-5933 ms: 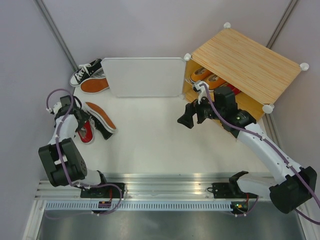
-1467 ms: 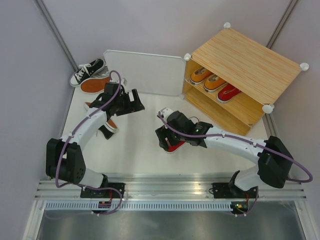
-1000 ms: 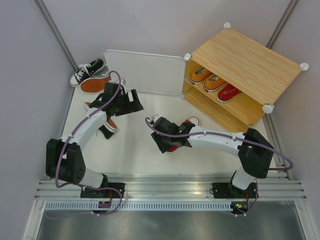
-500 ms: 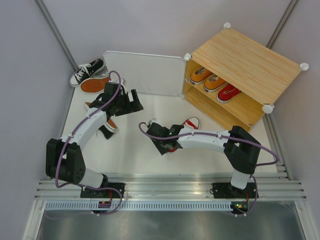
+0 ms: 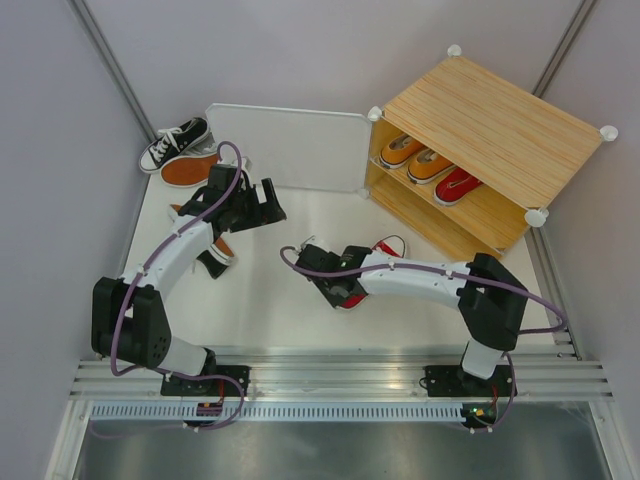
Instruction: Place and organize the shoes in the shoe cabinet
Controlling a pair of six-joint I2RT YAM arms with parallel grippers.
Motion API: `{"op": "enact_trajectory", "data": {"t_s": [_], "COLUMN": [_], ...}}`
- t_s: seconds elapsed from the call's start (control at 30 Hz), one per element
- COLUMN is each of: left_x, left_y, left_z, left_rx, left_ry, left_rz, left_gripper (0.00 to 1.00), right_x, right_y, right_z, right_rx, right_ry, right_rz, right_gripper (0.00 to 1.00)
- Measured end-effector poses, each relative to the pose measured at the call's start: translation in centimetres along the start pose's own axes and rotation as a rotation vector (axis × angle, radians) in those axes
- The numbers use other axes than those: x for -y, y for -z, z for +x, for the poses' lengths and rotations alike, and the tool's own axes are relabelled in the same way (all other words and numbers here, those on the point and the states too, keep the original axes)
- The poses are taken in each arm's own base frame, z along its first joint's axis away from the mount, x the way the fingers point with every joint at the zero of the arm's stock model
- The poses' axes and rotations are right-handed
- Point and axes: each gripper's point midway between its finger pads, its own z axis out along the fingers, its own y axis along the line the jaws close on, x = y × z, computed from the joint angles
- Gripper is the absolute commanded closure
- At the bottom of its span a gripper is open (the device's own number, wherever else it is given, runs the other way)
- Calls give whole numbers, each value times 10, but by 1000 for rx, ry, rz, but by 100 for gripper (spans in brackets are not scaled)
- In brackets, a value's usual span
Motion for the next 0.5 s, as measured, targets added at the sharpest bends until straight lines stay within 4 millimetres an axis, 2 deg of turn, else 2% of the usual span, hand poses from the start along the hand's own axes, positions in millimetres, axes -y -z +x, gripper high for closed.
{"op": "enact_trajectory", "data": {"t_s": [0.1, 0.3, 0.4, 0.5], "left_x": [0, -2, -3, -3], "left_y": [0, 0, 0, 0], "left_z": [0, -1, -1, -1], "left_rx": [1, 2, 2, 0], "left_ry": [0, 4, 5, 5], "left_rz": [-2, -5, -7, -8], "left_gripper": [1, 1, 1, 1], "right_x": [2, 11, 30, 56], "right_y": [22, 83, 105, 115], "right_z": [-8, -40, -46, -40], "right_rx": [-2, 79, 89, 66], "right_ry": [16, 46, 33, 6], "right_rz": [-16, -91, -104, -88], "right_gripper": [99, 99, 99, 99]}}
